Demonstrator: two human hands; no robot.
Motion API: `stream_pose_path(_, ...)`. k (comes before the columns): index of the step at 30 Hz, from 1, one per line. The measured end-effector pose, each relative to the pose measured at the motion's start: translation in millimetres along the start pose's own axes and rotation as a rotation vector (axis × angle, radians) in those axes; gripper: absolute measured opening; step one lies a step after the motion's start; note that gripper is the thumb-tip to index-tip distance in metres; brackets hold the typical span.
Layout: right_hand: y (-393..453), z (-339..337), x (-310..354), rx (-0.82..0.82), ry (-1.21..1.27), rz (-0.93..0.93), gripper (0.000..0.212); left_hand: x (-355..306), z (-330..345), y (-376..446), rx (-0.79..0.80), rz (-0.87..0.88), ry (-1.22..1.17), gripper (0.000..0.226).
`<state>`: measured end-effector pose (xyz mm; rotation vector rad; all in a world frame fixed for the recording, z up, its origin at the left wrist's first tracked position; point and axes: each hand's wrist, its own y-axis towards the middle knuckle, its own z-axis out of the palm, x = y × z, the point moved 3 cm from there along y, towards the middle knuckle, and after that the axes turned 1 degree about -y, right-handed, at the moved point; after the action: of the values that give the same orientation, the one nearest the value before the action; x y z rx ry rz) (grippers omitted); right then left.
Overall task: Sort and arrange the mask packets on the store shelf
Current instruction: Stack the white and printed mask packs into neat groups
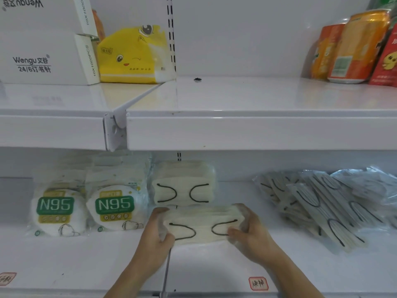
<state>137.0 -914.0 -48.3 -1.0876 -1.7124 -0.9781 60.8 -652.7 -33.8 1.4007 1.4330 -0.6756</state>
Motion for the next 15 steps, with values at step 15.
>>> stream_pose_path(15,73,5,-14,-0.293,0.191,0.141,0.050,21,32,18,-0.044,0.164,0.398,0.030)
